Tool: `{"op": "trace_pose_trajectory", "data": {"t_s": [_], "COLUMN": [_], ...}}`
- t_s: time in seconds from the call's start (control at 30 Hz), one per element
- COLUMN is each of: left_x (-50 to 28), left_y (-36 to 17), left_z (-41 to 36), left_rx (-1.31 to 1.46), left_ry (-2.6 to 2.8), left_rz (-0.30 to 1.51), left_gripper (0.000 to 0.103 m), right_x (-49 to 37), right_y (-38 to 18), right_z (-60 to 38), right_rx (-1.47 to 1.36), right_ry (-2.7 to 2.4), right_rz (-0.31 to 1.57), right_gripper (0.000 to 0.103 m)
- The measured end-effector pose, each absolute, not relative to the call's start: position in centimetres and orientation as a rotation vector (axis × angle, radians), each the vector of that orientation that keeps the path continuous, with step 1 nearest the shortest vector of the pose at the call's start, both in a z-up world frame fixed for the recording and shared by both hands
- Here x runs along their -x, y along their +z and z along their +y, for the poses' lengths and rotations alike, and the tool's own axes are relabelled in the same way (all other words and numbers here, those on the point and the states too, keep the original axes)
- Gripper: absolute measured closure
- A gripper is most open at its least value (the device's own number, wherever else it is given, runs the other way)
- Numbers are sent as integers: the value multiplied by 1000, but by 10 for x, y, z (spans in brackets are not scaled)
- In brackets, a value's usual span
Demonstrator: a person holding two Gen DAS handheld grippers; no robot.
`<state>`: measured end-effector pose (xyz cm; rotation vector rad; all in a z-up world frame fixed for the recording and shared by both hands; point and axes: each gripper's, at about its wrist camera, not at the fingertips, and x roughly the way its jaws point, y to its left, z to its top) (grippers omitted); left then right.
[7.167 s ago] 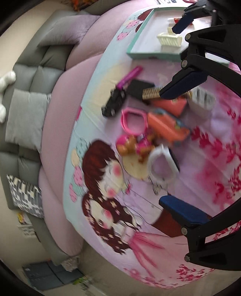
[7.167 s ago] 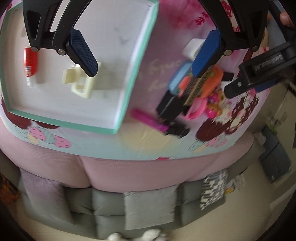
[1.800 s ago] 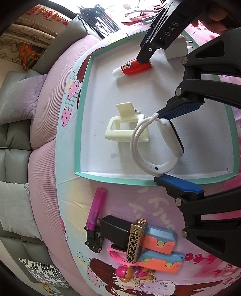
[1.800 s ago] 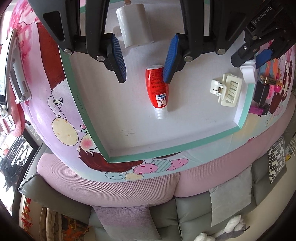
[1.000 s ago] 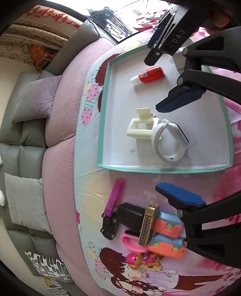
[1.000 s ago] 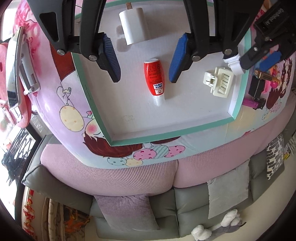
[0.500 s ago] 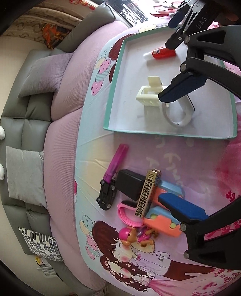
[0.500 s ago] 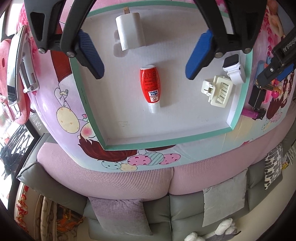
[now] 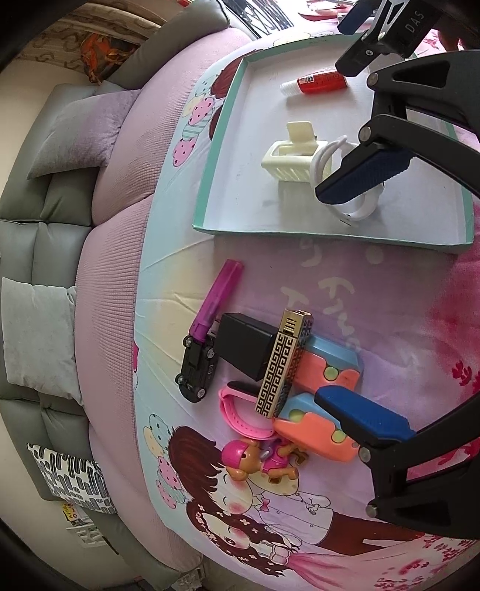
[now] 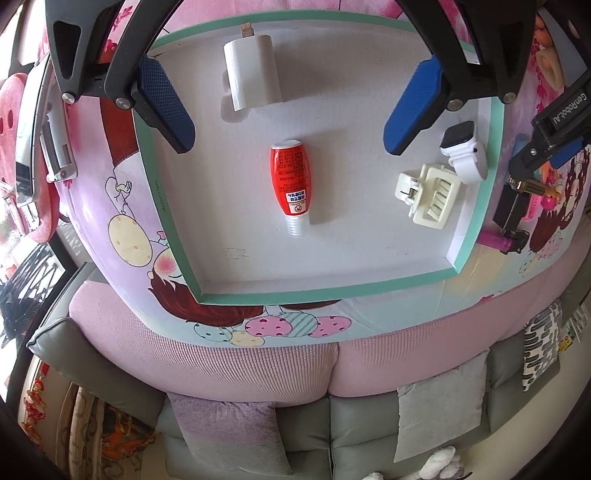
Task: Organize rigid objects
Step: 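Withdraw both open tools from the tray toward the remaining objects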
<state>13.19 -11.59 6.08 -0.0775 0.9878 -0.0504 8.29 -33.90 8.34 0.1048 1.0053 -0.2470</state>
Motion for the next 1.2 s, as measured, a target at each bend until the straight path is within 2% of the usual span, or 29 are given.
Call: {"op": "trace_pose_trajectory", "data": {"t_s": [0.43, 0.9, 1.2], "left_x": [-133, -121, -119], "left_y": [69, 69, 55], "left_z": [-82, 22, 55], "left_rx": [71, 237, 304], "left_ry": [34, 270, 293], "left_rz": [966, 960, 998], "left_gripper": [4, 4, 4], "right_x": [-89, -104, -110], "right_y": [94, 86, 69], "right_z": [-312, -215, -150], "right_rx": [-74, -3, 63], "right_ry": [-197, 94, 242], "right_rz": [933, 897, 909], "right_gripper": [0, 0, 0]}}
